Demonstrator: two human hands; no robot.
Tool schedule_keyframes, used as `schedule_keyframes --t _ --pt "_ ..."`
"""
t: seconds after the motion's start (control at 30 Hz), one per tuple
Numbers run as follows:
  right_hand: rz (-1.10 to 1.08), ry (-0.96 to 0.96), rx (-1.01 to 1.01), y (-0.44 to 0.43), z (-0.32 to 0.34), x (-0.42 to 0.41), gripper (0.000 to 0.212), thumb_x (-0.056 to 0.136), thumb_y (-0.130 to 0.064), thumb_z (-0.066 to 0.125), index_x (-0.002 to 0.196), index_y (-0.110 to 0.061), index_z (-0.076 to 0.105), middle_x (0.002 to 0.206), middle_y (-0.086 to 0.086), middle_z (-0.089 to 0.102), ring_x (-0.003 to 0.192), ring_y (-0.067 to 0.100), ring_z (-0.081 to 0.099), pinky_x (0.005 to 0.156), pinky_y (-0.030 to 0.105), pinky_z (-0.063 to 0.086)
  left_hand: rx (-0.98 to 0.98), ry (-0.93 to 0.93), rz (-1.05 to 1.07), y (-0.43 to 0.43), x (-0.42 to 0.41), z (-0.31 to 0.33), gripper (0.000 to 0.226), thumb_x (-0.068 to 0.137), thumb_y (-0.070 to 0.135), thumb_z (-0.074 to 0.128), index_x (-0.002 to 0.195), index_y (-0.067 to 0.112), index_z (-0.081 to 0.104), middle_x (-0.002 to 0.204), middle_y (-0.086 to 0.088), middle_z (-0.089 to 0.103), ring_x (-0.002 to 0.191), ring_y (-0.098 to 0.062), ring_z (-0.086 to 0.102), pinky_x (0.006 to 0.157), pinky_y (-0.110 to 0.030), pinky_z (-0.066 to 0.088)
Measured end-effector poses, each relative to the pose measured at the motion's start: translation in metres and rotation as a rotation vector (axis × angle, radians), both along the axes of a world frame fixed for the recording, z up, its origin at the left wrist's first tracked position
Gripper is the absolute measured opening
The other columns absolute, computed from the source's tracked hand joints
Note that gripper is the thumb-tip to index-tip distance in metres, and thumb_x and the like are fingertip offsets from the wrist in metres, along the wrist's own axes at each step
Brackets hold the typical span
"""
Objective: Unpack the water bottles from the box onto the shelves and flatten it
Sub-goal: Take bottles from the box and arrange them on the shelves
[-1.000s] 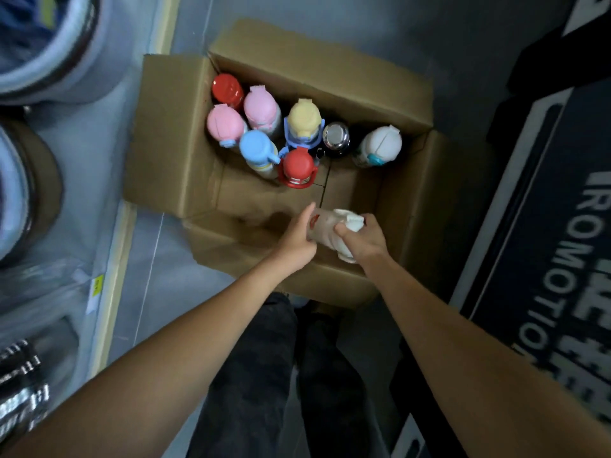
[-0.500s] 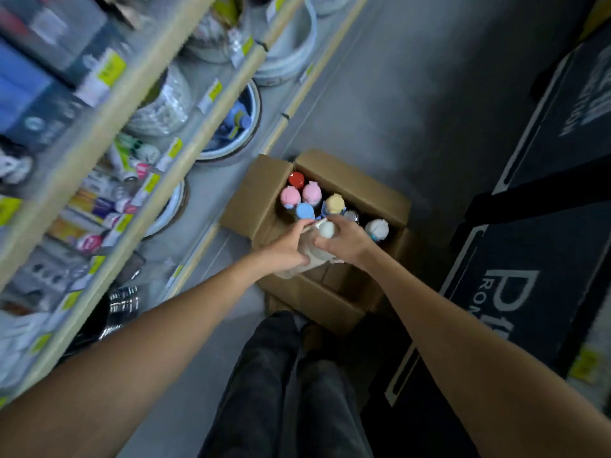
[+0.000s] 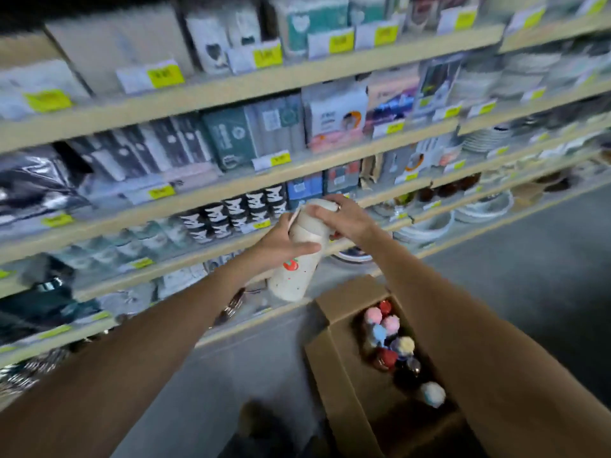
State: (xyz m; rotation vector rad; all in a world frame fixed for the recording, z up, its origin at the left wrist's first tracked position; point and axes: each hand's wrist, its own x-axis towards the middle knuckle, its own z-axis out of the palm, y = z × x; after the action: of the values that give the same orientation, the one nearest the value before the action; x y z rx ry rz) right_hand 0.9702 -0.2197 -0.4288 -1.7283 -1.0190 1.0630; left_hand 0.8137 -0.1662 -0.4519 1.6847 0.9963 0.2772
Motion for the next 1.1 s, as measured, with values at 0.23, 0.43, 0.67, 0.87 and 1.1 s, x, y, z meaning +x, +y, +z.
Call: schedule_keyframes --t 0.23,0.43,0.67,0.87,1.1 --pt "0.307 0.091 0.17 0.068 0.089 -0.104 0.02 0.081 -0.047 0.068 0.094 -0.034 0.061 0.09 -0.015 0.07 0.082 0.001 0.066 0.066 0.02 0.054 0.123 -0.128 0.245 0.037 -0.121 0.098 0.056 0.079 0.035 0.073 0.128 0.024 0.047 0.119 0.001 0.064 0.104 -0.014 0.064 0.088 -0.037 0.053" --pt "0.644 0.137 0.058 0.11 0.127 -0.227 0.061 0.072 -0.066 0.066 0.118 -0.026 0.058 0.107 -0.002 0.067 0.088 0.016 0.066 0.073 0.032 0.057 0.083 -0.388 0.555 0.041 -0.246 0.151 0.029 0.086 0.045 0.063 0.109 0.028 0.064 0.106 0.0 0.072 0.098 -0.017 0.068 0.083 -0.034 0.055" --pt "0.926 -0.011 0.065 0.126 0.161 -0.41 0.039 0.079 -0.05 0.069 0.11 -0.029 0.059 0.097 -0.008 0.074 0.091 0.011 0.07 0.069 0.027 0.056 0.028 -0.712 0.826 0.033 -0.417 0.194 0.046 0.092 0.029 0.059 0.127 0.001 0.053 0.117 -0.016 0.065 0.101 -0.029 0.066 0.076 -0.034 0.057" --pt "0.861 -0.198 0.286 0.13 0.213 -0.563 0.024 0.083 -0.047 0.067 0.097 -0.029 0.063 0.083 -0.014 0.072 0.069 -0.001 0.068 0.056 0.012 0.047 0.063 -0.679 0.834 0.026 -0.559 0.228 0.051 0.091 0.035 0.059 0.129 0.002 0.053 0.114 -0.015 0.061 0.11 -0.03 0.06 0.099 -0.046 0.048" --pt "0.912 -0.345 0.497 0.151 0.262 -0.703 0.023 0.078 -0.042 0.074 0.09 -0.026 0.063 0.079 -0.019 0.07 0.069 -0.006 0.063 0.063 0.012 0.049 0.147 -0.758 0.898 0.033 -0.689 0.264 0.056 0.089 0.034 0.061 0.134 0.004 0.044 0.129 -0.016 0.059 0.115 -0.031 0.059 0.099 -0.046 0.048"
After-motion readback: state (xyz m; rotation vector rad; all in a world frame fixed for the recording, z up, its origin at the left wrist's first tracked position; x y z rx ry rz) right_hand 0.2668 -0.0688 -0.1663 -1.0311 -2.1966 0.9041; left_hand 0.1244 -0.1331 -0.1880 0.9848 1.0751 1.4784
